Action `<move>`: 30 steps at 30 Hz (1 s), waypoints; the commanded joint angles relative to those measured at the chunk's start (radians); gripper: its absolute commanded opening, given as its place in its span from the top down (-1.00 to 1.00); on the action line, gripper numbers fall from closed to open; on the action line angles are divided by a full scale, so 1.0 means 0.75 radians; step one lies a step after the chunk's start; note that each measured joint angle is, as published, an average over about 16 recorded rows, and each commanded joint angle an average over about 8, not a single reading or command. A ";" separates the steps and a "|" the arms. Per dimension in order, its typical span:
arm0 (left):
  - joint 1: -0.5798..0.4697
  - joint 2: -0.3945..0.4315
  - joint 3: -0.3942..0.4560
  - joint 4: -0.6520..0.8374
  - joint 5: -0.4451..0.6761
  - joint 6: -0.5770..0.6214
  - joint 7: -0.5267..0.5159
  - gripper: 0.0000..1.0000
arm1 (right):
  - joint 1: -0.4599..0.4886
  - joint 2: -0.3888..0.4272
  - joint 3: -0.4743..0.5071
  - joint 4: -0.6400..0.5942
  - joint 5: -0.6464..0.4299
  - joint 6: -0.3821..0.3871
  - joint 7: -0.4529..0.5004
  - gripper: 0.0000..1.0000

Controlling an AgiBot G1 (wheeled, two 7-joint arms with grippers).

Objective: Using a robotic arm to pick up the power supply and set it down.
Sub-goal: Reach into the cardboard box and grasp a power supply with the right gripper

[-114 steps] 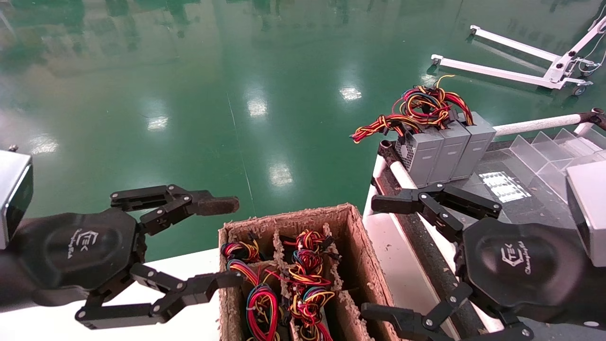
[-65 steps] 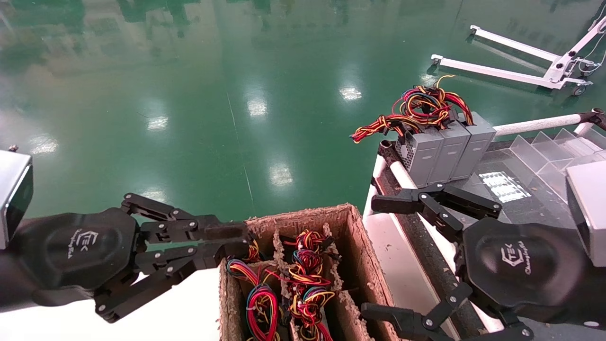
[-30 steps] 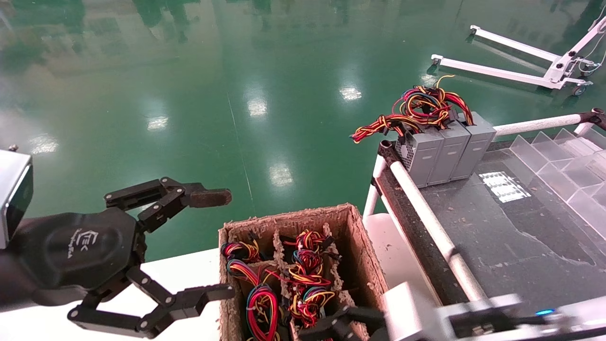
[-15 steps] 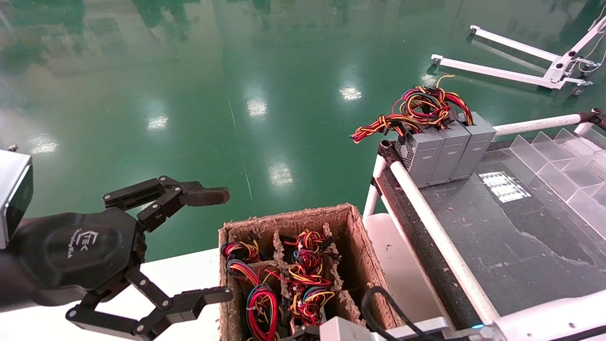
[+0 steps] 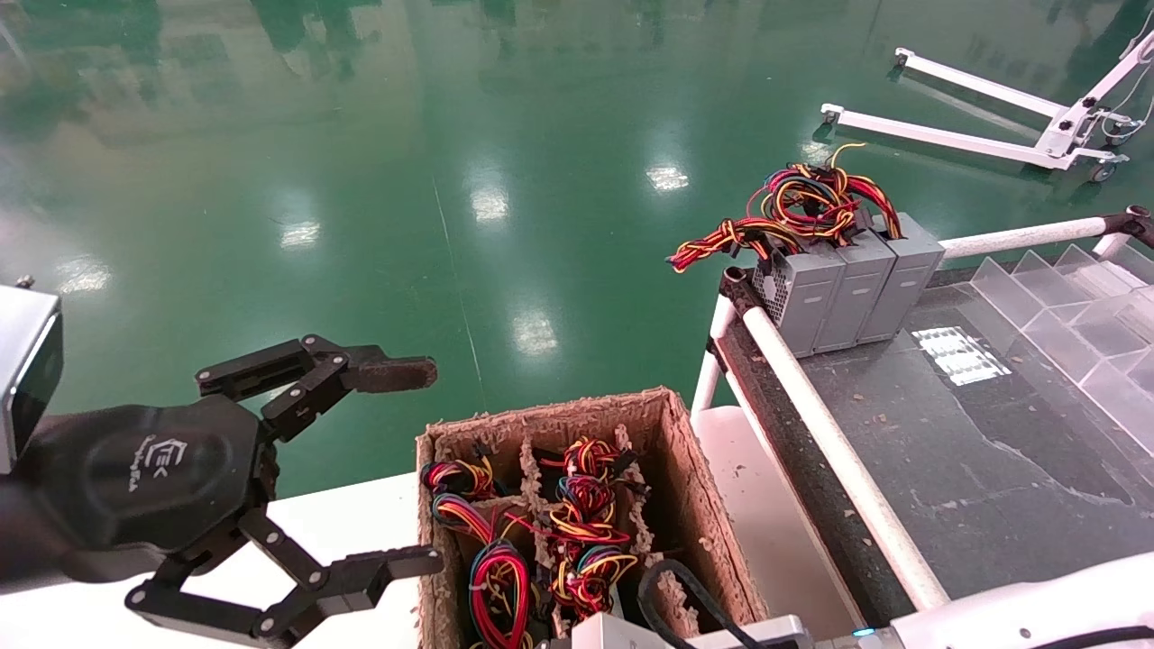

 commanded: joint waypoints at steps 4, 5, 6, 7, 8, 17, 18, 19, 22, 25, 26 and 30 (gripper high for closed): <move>0.000 0.000 0.000 0.000 0.000 0.000 0.000 -1.00 | -0.011 -0.007 -0.001 -0.001 -0.004 0.020 0.008 1.00; 0.000 0.000 0.000 0.000 0.000 0.000 0.000 -1.00 | -0.013 -0.008 -0.001 -0.001 -0.003 0.022 0.009 1.00; 0.000 0.000 0.000 0.000 0.000 0.000 0.000 -1.00 | -0.015 -0.008 -0.001 -0.002 -0.003 0.024 0.010 1.00; 0.000 0.000 0.000 0.000 0.000 0.000 0.000 -1.00 | -0.016 -0.008 0.000 -0.002 -0.003 0.026 0.011 1.00; 0.000 0.000 0.000 0.000 0.000 0.000 0.000 -1.00 | -0.018 -0.009 0.000 -0.002 -0.002 0.027 0.011 1.00; 0.000 0.000 0.000 0.000 0.000 0.000 0.000 -1.00 | -0.031 0.001 0.008 -0.005 0.017 0.026 0.007 1.00; 0.000 0.000 0.000 0.000 0.000 0.000 0.000 -1.00 | -0.033 0.003 0.010 -0.006 0.020 0.025 0.006 1.00; 0.000 0.000 0.000 0.000 0.000 0.000 0.000 -1.00 | -0.035 0.005 0.011 -0.006 0.024 0.023 0.004 1.00; 0.000 0.000 0.000 0.000 0.000 0.000 0.000 -1.00 | -0.044 0.015 0.019 -0.007 0.042 0.018 -0.001 1.00; 0.000 0.000 0.000 0.000 0.000 0.000 0.000 -1.00 | -0.053 0.027 0.031 -0.006 0.068 0.011 -0.008 1.00; 0.000 0.000 0.000 0.000 0.000 0.000 0.000 -1.00 | -0.055 0.033 0.037 -0.006 0.080 0.007 -0.011 1.00; 0.000 0.000 0.000 0.000 0.000 0.000 0.000 -1.00 | -0.061 0.060 0.071 -0.003 0.146 -0.015 -0.027 1.00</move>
